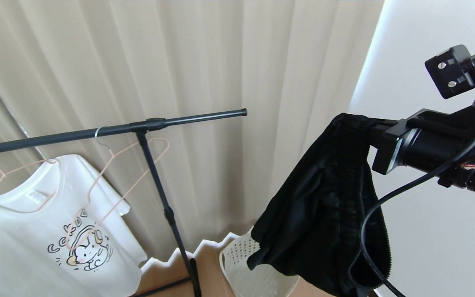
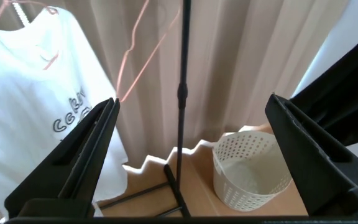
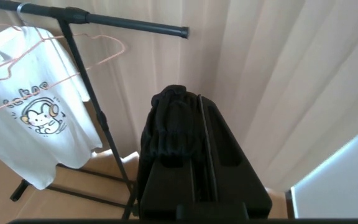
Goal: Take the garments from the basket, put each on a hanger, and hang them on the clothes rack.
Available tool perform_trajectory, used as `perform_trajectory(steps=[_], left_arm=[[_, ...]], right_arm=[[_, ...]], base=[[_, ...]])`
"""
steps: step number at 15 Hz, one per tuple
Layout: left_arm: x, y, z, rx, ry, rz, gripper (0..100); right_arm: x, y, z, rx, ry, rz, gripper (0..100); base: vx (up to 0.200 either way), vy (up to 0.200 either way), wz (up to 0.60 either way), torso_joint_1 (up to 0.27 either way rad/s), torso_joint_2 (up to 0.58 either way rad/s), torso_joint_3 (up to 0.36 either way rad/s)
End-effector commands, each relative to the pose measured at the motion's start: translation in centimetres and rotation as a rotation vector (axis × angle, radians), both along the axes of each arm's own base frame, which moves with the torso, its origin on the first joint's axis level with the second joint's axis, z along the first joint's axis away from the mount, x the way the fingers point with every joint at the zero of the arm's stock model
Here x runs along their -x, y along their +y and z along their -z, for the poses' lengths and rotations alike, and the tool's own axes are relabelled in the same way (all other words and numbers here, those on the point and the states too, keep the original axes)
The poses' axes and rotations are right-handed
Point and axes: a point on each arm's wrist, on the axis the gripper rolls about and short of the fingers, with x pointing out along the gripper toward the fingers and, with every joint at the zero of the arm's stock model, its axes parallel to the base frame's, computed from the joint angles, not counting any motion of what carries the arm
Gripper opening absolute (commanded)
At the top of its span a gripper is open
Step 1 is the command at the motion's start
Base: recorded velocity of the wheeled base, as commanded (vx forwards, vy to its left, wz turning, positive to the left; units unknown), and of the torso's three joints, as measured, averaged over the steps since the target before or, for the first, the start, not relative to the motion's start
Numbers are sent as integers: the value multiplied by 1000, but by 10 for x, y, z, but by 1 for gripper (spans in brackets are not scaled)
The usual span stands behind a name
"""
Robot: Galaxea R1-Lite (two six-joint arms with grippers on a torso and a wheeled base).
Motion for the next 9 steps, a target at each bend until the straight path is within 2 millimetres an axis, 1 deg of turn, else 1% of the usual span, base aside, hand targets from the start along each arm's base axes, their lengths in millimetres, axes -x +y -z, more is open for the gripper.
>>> perform_trajectory(steps=[1, 5, 8, 9], left_arm=[[0, 0, 0, 1, 0, 1, 100], [0, 0, 0, 1, 0, 1, 100], [0, 0, 0, -1, 0, 1, 100], [0, 0, 0, -1, 0, 1, 100]], right_arm=[[-3, 1, 3, 8, 12, 2, 0], [-4, -1, 3, 8, 13, 10, 0], [-4, -1, 4, 8, 13, 11, 0], [-4, -1, 3, 7, 10, 11, 0]], base=[[0, 0, 600, 2, -22, 2], [0, 0, 600, 5, 6, 4], [0, 0, 0, 0, 0, 0], [-200, 0, 0, 7, 2, 2]])
